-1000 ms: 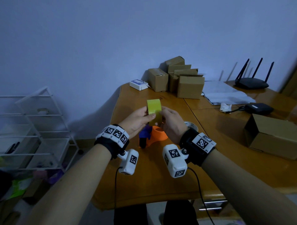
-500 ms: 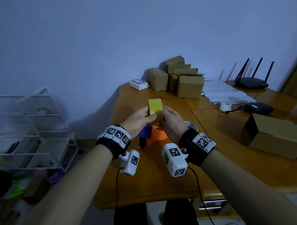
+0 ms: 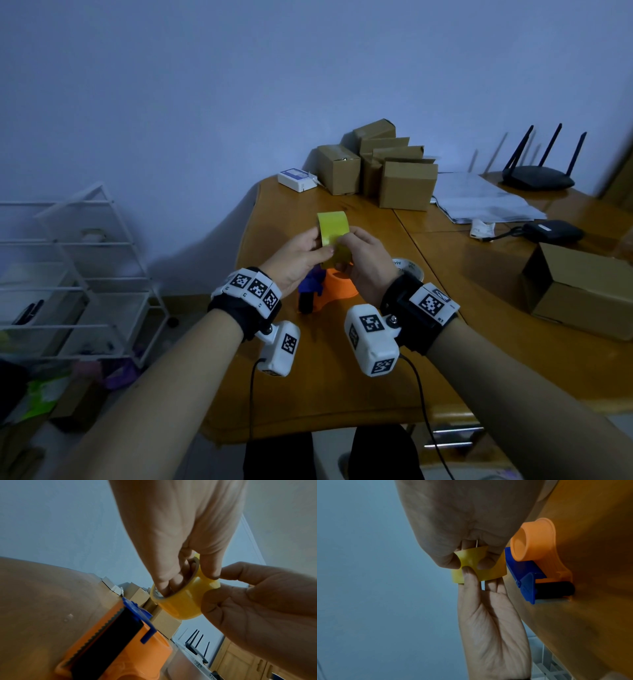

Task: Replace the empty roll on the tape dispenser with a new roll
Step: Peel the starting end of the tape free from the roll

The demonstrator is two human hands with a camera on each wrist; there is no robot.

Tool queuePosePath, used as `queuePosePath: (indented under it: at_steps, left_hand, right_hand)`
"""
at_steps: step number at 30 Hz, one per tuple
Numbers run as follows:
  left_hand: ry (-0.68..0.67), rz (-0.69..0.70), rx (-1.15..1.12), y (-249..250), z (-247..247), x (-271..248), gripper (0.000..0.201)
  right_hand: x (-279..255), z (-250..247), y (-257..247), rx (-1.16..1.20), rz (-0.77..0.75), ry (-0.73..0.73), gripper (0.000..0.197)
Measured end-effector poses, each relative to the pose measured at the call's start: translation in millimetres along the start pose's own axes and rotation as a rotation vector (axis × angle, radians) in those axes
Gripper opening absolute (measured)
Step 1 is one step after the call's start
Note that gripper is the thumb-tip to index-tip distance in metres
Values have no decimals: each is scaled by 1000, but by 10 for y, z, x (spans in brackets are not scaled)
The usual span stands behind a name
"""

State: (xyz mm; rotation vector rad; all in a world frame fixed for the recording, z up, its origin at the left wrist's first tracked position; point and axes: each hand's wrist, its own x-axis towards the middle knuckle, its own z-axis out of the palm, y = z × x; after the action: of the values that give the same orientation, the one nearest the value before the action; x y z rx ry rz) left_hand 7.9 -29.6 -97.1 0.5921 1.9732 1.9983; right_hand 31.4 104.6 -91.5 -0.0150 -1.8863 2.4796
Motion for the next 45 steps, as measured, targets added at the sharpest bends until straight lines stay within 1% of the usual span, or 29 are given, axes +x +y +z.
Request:
queuePosePath:
  at_steps: [8,13,18,22,31,38,45]
  left_hand:
    - [10,7,-7,-29,-15,17,40]
    - [0,5,-8,-30,0,18,43]
    - [-10,10,-65,-29,22,4,36]
    - [-7,5,-76,-43,21,13,35]
    - [-8,-1,-68,-49,22,7,34]
    - [-6,-17,-4,-39,14,0,40]
    - [-5,-10,23,-85,-4,10,42]
  right_hand:
    - [5,-10,45,-44,-28,-9,14]
    - [28,-8,69,-31,-27,38,10]
    - [61,-16,77,-90,-22,63,13]
    - [81,-18,87,-69,-8,59,14]
    - [76,-29,96,-32,2,44,18]
    - [88,-42,125,-43,6,67,11]
    - [117,-43,143,-33,42,50,19]
